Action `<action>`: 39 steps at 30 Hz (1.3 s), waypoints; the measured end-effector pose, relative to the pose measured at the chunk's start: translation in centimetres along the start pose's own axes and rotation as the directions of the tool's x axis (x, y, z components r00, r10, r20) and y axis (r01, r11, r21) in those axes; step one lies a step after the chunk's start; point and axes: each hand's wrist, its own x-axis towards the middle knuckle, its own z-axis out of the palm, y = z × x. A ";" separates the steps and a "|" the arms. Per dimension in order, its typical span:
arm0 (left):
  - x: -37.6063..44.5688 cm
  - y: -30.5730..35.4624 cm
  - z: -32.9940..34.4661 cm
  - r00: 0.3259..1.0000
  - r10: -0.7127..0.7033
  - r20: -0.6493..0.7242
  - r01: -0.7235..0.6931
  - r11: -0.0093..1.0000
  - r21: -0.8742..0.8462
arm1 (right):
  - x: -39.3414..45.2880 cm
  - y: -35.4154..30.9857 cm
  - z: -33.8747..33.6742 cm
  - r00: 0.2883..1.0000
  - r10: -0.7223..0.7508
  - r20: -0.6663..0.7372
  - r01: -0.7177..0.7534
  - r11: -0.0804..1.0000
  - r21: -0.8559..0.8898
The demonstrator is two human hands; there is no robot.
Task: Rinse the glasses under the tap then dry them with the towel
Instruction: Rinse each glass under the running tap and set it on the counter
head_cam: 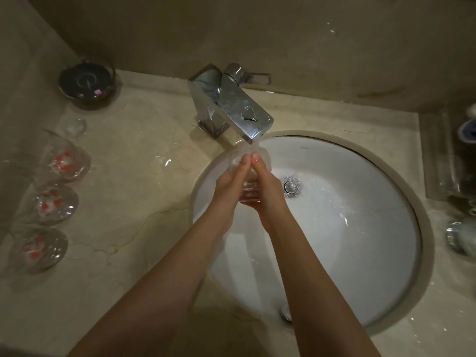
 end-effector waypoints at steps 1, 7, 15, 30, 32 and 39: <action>0.0 -0.1 -0.1 1.000 -0.005 0.013 0.005 1.000 -0.024 | 0.1 0.0 0.0 1.000 -0.004 -0.017 0.004 1.000 0.002; -0.2 -0.1 -0.5 0.999 -0.006 0.031 0.008 0.998 -0.060 | 0.0 0.3 -0.1 1.000 0.010 -0.021 -0.009 0.998 0.063; -0.9 -0.9 -1.8 0.997 -0.025 0.072 0.038 0.983 -0.182 | -0.9 -3.1 0.1 0.982 -0.116 -0.148 0.105 0.991 -0.077; -1.9 0.2 -1.9 0.994 -0.059 0.092 0.078 0.972 -0.223 | 1.0 -11.3 2.6 0.924 -0.380 0.033 0.376 0.893 -0.245; -1.9 -0.1 -1.9 0.995 -0.061 0.082 0.077 0.975 -0.210 | 0.8 -11.0 2.5 0.922 -0.385 0.032 0.383 0.897 -0.220; -2.1 0.0 -1.3 0.993 -0.084 0.082 0.100 0.969 -0.225 | -1.0 -9.6 2.9 0.908 -0.414 0.057 0.409 0.853 -0.323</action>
